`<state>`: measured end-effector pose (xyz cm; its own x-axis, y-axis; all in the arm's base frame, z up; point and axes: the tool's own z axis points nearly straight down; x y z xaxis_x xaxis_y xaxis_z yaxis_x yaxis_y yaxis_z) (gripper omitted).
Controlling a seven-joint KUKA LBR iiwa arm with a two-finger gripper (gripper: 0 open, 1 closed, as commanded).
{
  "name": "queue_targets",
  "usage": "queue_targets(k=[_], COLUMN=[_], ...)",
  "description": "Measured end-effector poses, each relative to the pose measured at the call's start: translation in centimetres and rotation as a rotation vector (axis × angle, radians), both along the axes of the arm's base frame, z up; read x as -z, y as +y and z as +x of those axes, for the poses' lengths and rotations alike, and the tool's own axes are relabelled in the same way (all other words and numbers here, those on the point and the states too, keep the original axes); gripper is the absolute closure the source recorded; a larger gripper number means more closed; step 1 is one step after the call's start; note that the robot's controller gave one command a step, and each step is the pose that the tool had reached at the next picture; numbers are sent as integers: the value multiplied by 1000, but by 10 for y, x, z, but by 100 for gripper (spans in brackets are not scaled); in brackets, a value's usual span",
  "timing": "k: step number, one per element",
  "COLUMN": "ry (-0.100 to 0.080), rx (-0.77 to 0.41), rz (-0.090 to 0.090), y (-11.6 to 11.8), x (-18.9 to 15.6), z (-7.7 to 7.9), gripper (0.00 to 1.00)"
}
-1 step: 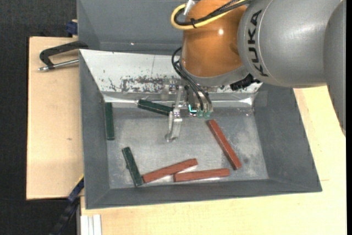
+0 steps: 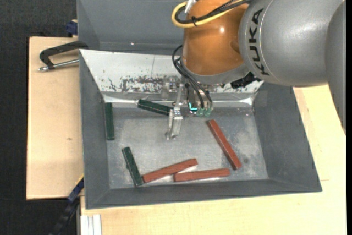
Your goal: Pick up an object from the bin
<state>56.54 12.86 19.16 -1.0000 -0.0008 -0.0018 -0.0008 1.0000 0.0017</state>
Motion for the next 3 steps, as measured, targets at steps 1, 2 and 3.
queue_targets(k=[1,2,3], ry=[-7,7,2], rx=[-13,-32,-128], rz=[1,-1,0], y=[-4,-10,-42], x=[44,80,80], z=[-38,-52,-61], gripper=[0,0,0])
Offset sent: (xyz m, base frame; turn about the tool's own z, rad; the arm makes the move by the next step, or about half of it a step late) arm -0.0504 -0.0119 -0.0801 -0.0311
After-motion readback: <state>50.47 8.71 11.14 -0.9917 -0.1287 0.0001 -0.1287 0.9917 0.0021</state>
